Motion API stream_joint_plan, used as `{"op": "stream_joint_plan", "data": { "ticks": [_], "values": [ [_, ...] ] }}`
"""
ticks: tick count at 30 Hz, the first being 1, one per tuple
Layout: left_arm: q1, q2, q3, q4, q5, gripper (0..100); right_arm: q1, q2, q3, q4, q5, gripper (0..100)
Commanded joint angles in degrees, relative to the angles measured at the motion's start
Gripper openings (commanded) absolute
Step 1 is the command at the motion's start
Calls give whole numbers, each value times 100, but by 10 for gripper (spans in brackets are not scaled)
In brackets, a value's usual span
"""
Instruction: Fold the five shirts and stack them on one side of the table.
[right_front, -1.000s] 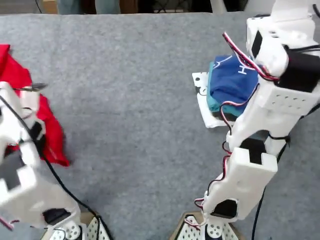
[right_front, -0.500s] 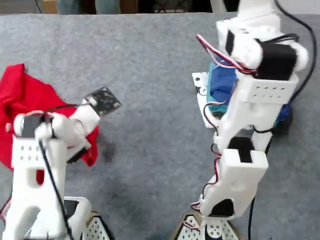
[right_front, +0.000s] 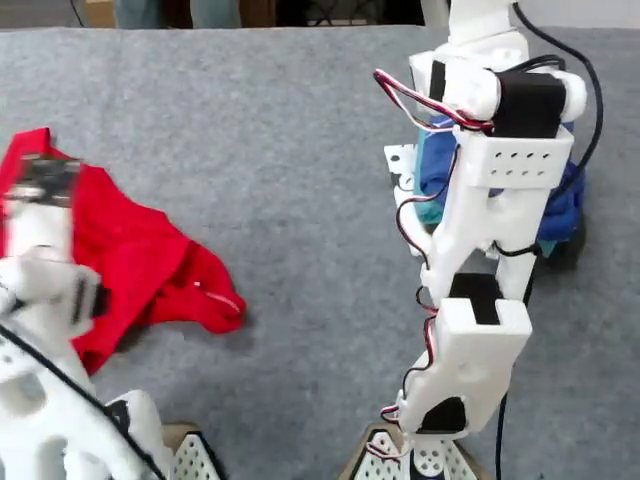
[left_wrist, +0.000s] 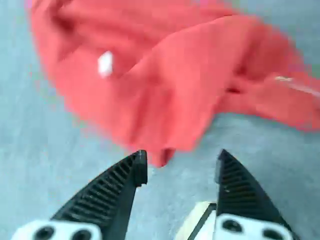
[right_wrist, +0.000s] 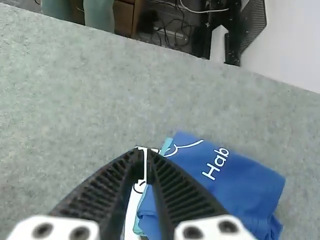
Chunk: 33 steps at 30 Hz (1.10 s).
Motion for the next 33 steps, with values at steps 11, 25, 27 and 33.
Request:
{"op": "stream_joint_plan", "data": {
  "ticks": [11,25,27,33],
  "values": [
    [-567,3262,101,-1811,976,220,-475,-48,13,0,0,15],
    [-48,4387,-479,-1855,2224,220,-501,-48,13,9,-9,15],
    [-66,4554,-391,-2048,2224,219,-501,-48,13,9,-9,15],
    [-92,4782,-321,-2119,2180,92,-501,-48,13,9,-9,15]
  ]
}}
